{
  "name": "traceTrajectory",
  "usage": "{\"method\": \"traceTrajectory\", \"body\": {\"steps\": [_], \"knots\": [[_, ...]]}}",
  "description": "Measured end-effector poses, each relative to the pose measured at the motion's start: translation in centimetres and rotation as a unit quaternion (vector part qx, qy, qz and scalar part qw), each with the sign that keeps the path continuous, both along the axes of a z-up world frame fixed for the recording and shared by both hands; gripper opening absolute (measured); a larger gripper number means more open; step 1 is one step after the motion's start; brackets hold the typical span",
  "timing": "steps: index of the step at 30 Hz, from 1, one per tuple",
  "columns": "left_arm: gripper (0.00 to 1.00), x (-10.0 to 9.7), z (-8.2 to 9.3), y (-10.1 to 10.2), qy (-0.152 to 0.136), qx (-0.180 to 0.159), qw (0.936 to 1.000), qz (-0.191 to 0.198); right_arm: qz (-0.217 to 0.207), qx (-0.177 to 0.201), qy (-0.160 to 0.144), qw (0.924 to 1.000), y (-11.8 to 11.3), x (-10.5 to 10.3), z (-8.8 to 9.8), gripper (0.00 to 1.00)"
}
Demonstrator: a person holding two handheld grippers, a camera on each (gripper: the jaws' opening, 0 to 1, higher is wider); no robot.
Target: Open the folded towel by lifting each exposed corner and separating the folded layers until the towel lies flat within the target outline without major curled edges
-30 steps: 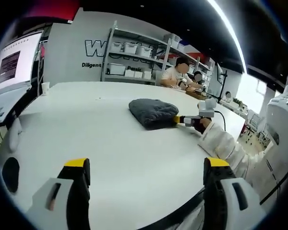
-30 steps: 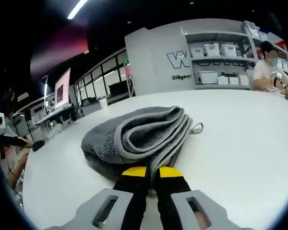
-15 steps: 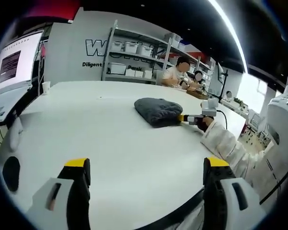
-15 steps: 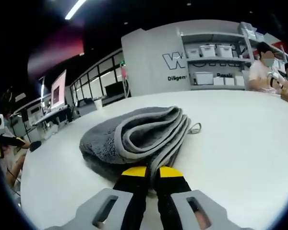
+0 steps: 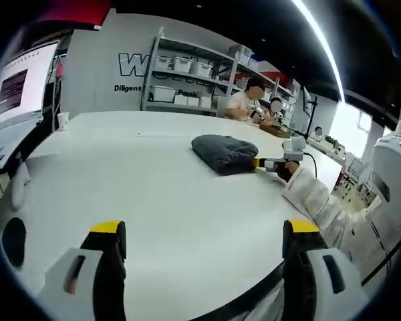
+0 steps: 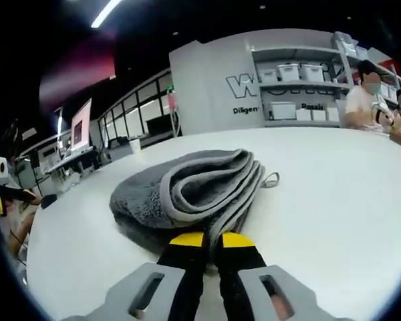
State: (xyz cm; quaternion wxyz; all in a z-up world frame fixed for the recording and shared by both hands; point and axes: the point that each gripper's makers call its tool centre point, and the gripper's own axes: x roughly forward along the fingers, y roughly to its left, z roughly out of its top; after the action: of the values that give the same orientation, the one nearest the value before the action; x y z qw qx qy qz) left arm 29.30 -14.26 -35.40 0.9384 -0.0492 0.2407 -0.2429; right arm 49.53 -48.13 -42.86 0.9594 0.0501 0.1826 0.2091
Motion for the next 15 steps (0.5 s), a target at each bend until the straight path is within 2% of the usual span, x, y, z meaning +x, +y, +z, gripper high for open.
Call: {"method": "traceTrajectory", "body": {"steps": [15], "knots": [[0.96,0.2,0.0,0.2,0.003,-0.002,1.0,0.007,0.005,-0.009,-0.012,0.9999,-1.5,0.1,0.0,0.0]]}}
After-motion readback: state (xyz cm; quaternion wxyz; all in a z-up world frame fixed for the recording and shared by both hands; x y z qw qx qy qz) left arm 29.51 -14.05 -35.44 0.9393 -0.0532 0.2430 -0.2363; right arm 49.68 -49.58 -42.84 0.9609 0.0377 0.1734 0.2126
